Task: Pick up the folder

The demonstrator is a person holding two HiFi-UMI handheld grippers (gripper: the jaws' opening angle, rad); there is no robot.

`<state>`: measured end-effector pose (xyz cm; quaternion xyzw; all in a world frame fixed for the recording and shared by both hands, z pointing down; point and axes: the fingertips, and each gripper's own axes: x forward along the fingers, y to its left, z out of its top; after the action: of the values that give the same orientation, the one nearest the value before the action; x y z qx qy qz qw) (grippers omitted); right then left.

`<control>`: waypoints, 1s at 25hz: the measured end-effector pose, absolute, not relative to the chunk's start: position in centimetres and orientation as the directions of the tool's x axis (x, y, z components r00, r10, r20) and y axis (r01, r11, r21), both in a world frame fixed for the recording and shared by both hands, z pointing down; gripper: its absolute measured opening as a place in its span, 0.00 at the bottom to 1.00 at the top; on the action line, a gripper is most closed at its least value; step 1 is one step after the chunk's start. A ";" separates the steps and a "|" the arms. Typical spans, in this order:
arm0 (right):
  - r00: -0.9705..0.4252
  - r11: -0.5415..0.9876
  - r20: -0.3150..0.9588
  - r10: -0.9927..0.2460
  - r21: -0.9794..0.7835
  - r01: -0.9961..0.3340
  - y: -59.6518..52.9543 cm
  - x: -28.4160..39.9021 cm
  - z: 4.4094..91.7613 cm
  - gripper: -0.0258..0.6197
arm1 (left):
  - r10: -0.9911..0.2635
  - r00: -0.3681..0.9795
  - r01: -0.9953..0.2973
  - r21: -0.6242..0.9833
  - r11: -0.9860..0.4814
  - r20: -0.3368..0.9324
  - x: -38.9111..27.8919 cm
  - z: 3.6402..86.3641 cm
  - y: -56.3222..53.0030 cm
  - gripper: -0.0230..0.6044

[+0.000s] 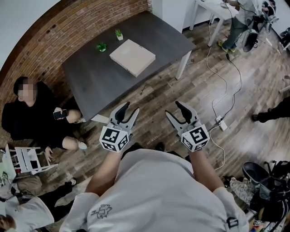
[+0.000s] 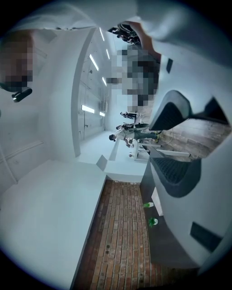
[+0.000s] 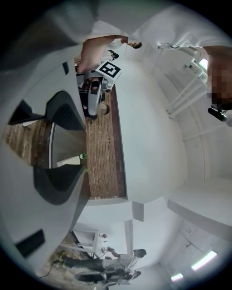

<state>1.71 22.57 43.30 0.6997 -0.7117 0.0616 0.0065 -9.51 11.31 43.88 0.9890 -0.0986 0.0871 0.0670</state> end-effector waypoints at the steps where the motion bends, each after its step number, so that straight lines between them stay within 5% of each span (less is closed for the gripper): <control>1: -0.018 0.011 0.094 -0.995 -0.080 -0.997 22.7 2.0 43.2 0.41 | -0.182 0.966 -0.204 0.112 -0.972 0.185 -9.2 43.8 11.3 0.34; 25: -0.049 0.040 0.151 -0.987 -0.066 -0.997 6.6 10.8 44.4 0.48 | -0.146 0.975 -0.173 0.163 -0.971 0.168 1.9 45.4 -3.9 0.36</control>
<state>10.78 6.57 44.42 0.6887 -0.7203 0.0764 0.0320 1.94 -3.90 45.41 0.9898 -0.0806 0.0779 0.0884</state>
